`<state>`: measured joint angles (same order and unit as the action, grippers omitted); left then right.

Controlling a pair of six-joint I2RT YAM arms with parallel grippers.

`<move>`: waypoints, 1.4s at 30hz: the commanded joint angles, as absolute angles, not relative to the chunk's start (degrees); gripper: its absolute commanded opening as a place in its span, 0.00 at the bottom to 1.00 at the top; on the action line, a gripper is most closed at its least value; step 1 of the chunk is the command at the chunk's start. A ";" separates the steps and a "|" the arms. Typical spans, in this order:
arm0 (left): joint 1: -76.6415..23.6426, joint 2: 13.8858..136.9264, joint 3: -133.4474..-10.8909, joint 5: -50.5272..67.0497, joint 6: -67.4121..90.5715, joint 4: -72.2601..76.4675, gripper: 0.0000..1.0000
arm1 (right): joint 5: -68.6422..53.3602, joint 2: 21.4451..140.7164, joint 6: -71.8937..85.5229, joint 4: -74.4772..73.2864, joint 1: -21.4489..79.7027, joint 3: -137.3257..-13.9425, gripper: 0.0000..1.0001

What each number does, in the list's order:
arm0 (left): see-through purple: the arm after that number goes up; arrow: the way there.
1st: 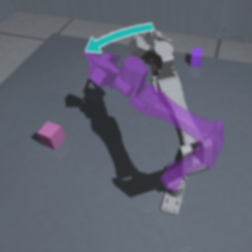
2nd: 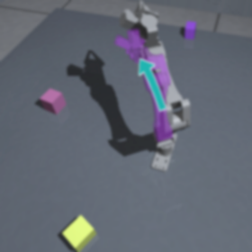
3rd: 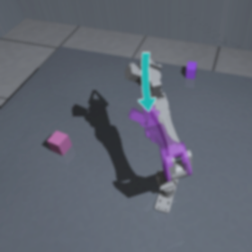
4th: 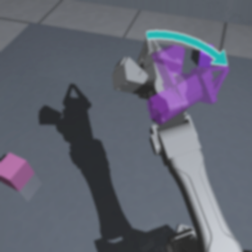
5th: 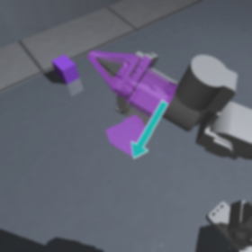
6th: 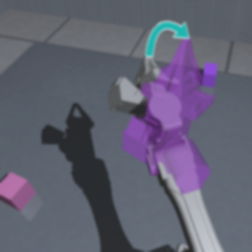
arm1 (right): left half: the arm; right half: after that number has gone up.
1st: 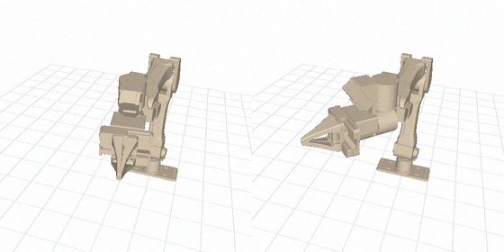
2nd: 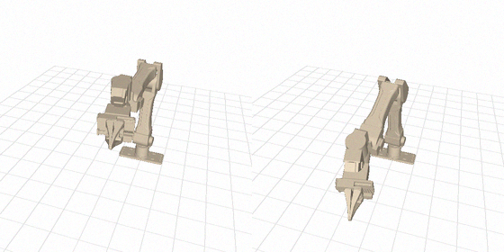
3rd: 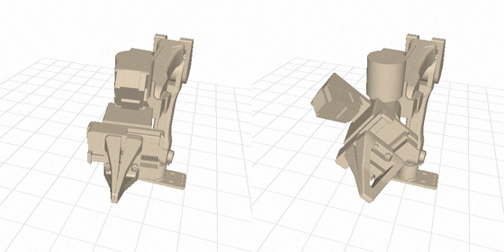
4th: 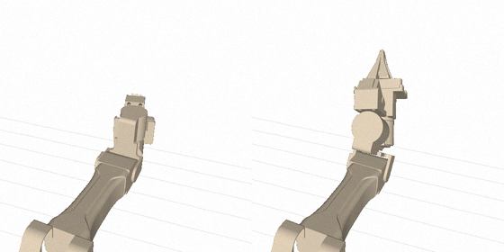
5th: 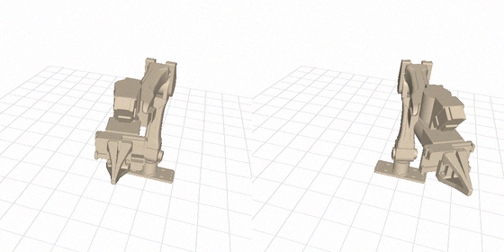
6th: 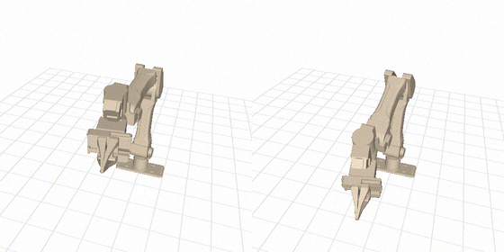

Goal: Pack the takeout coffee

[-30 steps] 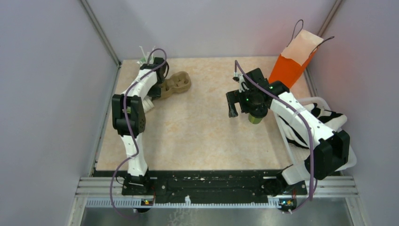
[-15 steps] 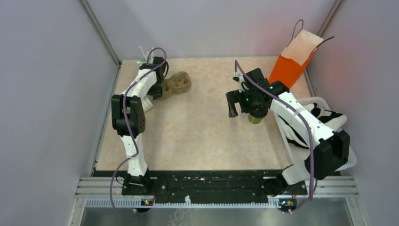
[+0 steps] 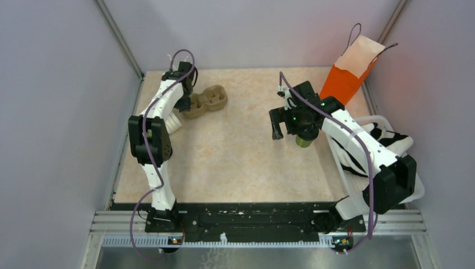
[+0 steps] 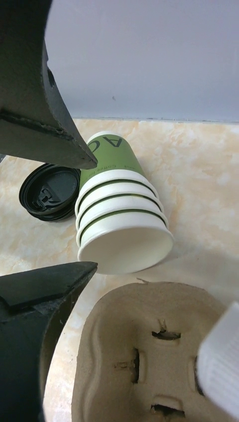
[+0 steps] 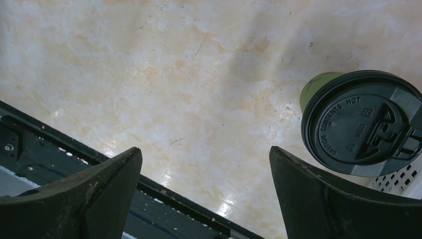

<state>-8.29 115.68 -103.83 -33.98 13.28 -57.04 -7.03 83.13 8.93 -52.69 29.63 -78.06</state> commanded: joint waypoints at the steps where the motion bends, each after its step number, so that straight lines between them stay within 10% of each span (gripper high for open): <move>1: -7.96 116.04 -104.06 -37.17 12.21 -55.06 0.74 | -7.05 82.50 8.15 -50.86 30.23 -79.27 0.99; 18: -7.82 115.31 -97.03 -37.80 11.41 -52.95 0.62 | -7.18 82.66 8.17 -50.86 30.21 -79.40 0.99; 30: -7.82 115.58 -96.51 -37.69 10.20 -52.38 0.21 | -7.03 82.53 8.17 -51.12 30.22 -79.56 0.99; 42: -8.44 112.29 -97.18 -36.47 10.44 -54.25 0.02 | -7.02 82.64 8.17 -51.06 30.23 -79.74 0.99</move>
